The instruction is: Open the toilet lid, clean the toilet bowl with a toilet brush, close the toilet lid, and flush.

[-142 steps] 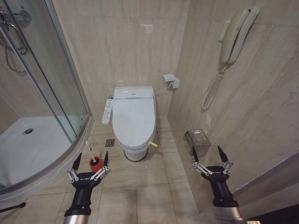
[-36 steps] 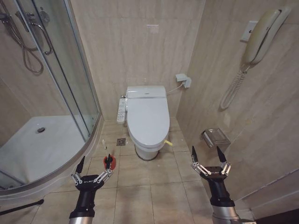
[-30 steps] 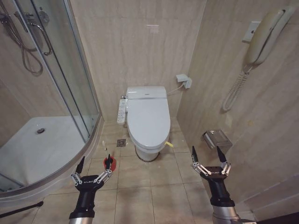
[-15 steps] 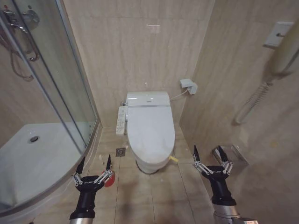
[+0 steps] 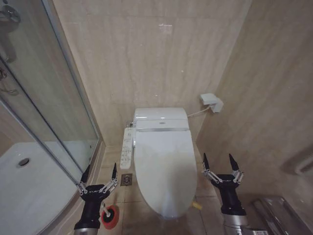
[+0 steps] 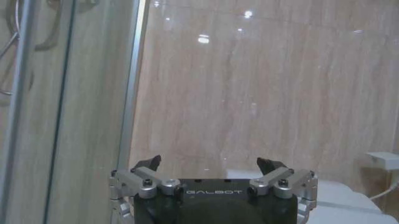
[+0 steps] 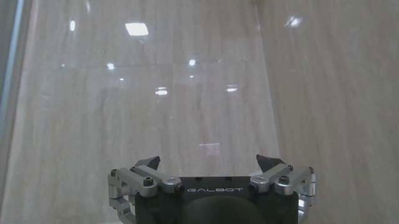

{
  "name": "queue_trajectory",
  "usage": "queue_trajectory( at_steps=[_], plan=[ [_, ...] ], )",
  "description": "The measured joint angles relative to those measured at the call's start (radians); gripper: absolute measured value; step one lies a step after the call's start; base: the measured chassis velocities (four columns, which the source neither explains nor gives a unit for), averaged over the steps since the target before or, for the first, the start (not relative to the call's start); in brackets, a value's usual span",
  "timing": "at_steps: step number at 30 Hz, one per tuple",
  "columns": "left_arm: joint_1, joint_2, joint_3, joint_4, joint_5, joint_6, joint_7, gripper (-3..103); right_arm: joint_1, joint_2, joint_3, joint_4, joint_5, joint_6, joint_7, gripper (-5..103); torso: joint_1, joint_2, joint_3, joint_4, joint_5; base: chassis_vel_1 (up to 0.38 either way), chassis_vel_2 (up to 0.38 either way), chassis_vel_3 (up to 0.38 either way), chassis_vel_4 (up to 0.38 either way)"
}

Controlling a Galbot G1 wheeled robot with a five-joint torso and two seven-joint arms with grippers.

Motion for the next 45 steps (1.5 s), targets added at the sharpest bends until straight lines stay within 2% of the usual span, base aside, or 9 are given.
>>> queue_trajectory(
  at_steps=[5,30,45],
  plan=[
    [-0.011,0.000,0.000,0.018,-0.004,0.000,0.000,100,-0.007,0.006,-0.009,0.000,-0.008,0.003,-0.001,100,-0.001,0.001,-0.001,-0.0009,0.0003,0.033,-0.049,-0.043,0.042],
    [-0.101,0.013,0.013,0.136,-0.037,0.002,0.002,100,0.071,0.045,-0.033,-0.138,-0.004,0.008,-0.006,100,0.000,0.000,0.000,-0.0005,0.0002,0.011,-0.014,-0.012,0.009],
    [-0.062,-0.003,0.022,0.087,-0.009,-0.007,-0.002,100,0.017,0.020,-0.007,-0.127,0.012,0.067,-0.009,100,0.000,0.000,0.000,-0.0003,0.0002,0.000,0.000,0.000,0.000]
  ],
)
